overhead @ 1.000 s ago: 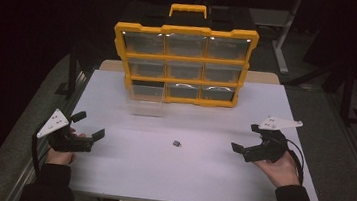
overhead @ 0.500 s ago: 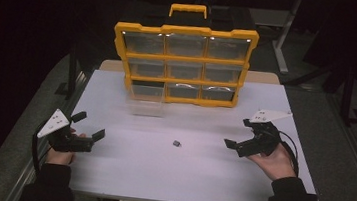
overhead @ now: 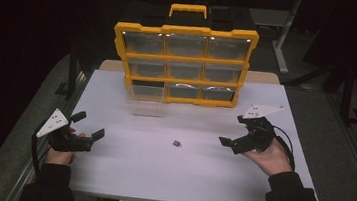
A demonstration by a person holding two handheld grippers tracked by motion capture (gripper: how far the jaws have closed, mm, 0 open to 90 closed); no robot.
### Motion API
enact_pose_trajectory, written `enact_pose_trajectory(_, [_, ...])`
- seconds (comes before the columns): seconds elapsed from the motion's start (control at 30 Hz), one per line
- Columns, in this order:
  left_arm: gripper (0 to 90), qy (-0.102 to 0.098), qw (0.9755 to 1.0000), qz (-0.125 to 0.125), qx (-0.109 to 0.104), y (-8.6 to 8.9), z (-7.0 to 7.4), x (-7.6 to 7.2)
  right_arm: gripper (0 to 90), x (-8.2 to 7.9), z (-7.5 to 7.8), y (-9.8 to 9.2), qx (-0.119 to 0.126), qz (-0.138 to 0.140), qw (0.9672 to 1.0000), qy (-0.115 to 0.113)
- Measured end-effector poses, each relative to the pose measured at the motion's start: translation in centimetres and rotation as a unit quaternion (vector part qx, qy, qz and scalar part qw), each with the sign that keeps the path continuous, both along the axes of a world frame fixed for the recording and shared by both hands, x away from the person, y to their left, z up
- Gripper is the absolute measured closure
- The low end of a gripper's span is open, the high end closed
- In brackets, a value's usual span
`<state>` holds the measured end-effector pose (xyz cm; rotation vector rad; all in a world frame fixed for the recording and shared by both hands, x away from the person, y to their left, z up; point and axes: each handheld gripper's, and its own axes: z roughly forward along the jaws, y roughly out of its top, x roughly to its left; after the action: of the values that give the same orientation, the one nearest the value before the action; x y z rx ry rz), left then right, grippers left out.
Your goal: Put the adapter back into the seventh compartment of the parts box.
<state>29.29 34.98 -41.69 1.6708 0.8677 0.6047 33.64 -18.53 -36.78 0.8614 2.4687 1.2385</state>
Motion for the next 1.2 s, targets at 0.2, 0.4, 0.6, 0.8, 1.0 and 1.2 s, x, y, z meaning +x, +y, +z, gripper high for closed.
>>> enact_pose_trajectory(0.2, [0.0,0.0,1.0,0.001,0.0,0.0,0.0,0.0,0.0,0.4,0.3,1.0,-0.008,0.012,0.9999,0.003])
enact_pose_trajectory(0.4, [0.0,-0.001,1.0,0.002,-0.001,0.1,0.0,0.0,0.0,0.7,0.4,1.7,-0.013,0.022,0.9996,0.007])
enact_pose_trajectory(0.6, [0.0,-0.001,1.0,0.002,-0.001,0.1,0.0,0.0,0.0,0.9,0.6,2.5,-0.02,0.033,0.9992,0.009])
enact_pose_trajectory(0.8, [0.0,0.0,1.0,0.0,-0.002,0.0,0.0,0.0,0.0,1.1,0.7,3.4,-0.025,0.044,0.9986,0.012])
enact_pose_trajectory(1.0, [0.0,-0.001,1.0,-0.001,-0.002,0.0,0.0,0.0,0.0,1.3,0.6,4.3,-0.031,0.055,0.9979,0.016])
enact_pose_trajectory(1.2, [0.0,-0.001,1.0,-0.002,-0.004,0.1,0.0,0.0,0.0,1.6,0.3,5.3,-0.043,0.066,0.9966,0.025])
